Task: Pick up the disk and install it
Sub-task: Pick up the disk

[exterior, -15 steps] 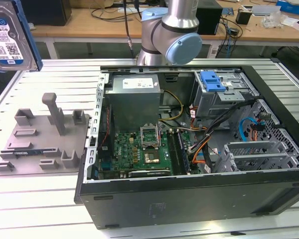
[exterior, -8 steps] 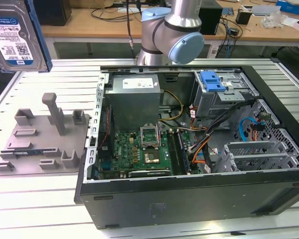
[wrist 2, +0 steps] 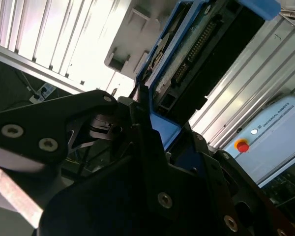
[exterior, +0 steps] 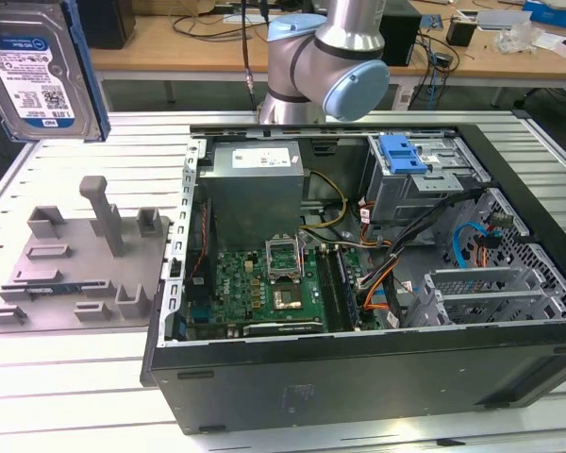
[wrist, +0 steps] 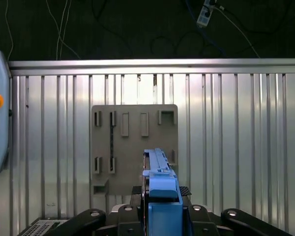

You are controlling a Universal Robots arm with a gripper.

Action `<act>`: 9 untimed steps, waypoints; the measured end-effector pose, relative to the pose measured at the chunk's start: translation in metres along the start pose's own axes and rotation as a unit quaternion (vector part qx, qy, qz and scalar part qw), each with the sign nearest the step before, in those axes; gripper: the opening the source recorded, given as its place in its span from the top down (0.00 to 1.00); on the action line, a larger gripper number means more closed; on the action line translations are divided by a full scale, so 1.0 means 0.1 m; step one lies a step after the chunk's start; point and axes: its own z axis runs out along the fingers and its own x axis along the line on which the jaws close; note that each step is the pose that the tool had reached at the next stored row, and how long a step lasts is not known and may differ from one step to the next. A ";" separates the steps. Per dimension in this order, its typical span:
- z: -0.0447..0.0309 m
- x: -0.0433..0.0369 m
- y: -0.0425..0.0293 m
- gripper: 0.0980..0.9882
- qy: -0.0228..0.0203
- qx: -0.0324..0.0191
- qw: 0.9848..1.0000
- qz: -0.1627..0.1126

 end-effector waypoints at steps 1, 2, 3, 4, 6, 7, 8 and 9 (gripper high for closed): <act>-0.003 0.015 -0.030 0.70 0.000 -0.001 1.000 0.000; -0.005 0.035 -0.062 0.70 0.000 -0.002 1.000 0.000; -0.007 0.056 -0.098 0.70 0.000 -0.003 1.000 0.000; -0.010 0.099 -0.175 0.70 0.000 -0.006 1.000 0.000; -0.013 0.138 -0.242 0.70 0.000 -0.008 1.000 0.000; -0.014 0.153 -0.267 0.70 0.000 -0.009 1.000 0.000; -0.015 0.168 -0.289 0.70 0.000 -0.010 1.000 0.000; -0.016 0.183 -0.311 0.70 0.000 -0.011 1.000 0.000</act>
